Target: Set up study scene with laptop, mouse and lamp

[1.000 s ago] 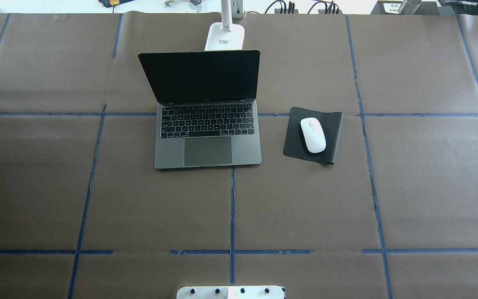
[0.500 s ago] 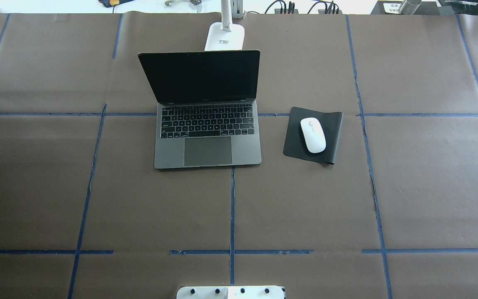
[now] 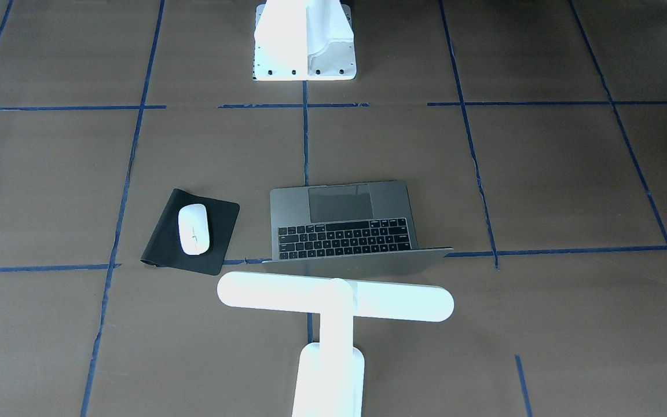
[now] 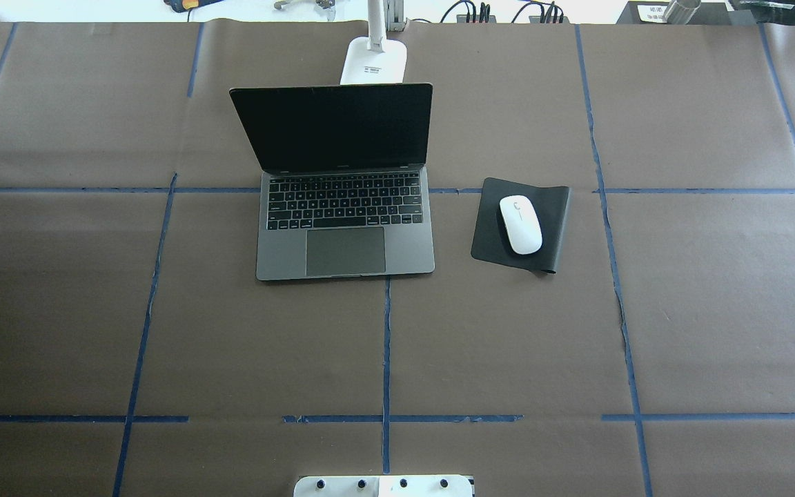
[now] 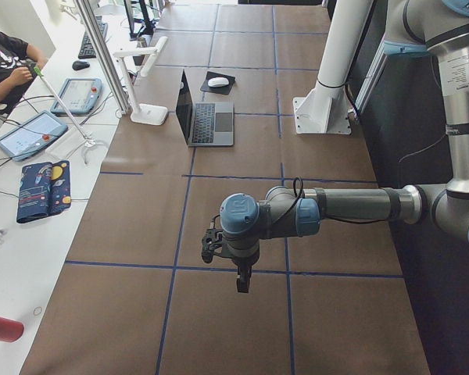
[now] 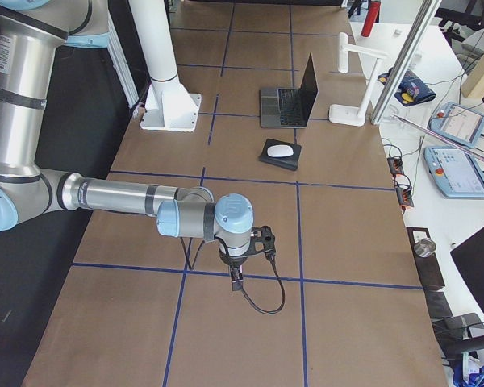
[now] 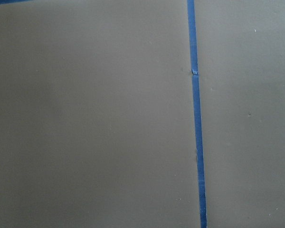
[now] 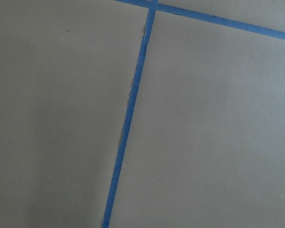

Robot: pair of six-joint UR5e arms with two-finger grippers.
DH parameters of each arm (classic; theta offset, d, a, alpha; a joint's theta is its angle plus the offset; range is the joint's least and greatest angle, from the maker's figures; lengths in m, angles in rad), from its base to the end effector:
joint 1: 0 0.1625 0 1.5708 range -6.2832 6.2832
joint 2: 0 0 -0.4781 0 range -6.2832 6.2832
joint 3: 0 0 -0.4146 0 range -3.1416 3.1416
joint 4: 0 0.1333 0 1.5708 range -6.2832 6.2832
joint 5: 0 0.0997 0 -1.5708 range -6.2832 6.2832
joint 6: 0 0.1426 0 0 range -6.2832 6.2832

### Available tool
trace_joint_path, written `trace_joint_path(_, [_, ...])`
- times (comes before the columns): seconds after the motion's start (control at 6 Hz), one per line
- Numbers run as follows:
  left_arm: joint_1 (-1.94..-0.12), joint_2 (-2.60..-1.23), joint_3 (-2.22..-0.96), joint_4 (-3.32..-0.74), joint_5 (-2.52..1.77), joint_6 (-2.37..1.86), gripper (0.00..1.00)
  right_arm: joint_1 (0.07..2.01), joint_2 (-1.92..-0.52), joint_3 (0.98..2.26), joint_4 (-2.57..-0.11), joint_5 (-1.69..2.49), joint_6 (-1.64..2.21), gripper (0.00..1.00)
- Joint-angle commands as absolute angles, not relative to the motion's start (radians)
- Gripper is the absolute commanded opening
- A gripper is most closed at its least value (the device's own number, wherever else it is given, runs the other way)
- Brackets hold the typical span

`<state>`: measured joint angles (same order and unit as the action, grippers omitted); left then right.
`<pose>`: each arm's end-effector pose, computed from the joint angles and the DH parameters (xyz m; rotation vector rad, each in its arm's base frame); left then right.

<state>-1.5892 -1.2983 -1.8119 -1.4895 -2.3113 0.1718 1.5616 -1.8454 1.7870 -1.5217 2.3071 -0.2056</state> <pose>-0.0440 -0.3722 0.7518 -0.0368 0.7469 0.1045 0.0340 -0.3833 0.7535 0.0635 -0.7349 -0.2016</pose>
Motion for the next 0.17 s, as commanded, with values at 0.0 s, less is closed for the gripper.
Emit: trace_joint_path(0.0, [-1.589,-1.29,-1.812,-1.489,-2.31,0.172,1.0,1.562,-1.845,1.786,-1.523,2.307,-0.206,1.0])
